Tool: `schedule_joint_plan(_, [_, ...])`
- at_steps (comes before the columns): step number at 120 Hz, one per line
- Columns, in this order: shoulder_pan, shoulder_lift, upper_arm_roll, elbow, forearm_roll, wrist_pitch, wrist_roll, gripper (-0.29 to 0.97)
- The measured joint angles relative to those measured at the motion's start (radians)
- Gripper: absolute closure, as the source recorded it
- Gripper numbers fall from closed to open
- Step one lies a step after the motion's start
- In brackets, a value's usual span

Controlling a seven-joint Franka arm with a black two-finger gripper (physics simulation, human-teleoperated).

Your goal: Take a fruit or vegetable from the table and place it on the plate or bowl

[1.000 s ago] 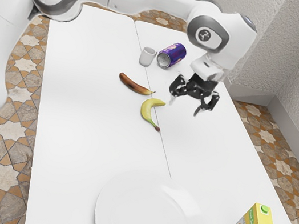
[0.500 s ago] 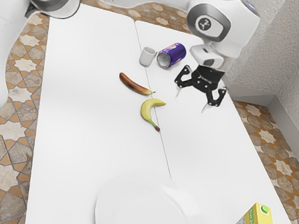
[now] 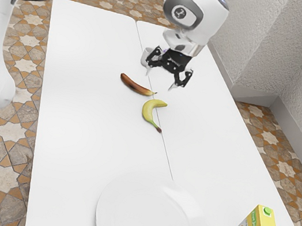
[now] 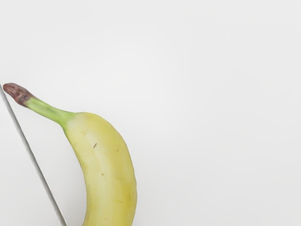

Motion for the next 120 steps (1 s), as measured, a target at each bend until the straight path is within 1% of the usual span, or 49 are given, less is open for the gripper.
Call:
schedule_joint_plan(21, [0.015,-0.004,0.015,-0.097,-0.015,0.072,0.002,0.00])
schedule_joint_plan(33, [0.007,-0.005,0.024,-0.118,-0.009,0.096,0.021,0.00])
schedule_joint_plan(72, [-0.007,-0.007,0.025,-0.086,-0.015,0.126,0.127,0.00])
schedule_joint_plan(85, [-0.032,-0.005,0.021,-0.080,0.018,0.129,0.152,0.00])
schedule_joint_plan(97, [-0.044,-0.007,0.026,-0.080,0.033,0.132,0.173,0.00])
schedule_joint_plan(120, [-0.057,-0.024,0.044,-0.080,0.011,0.230,0.199,0.00])
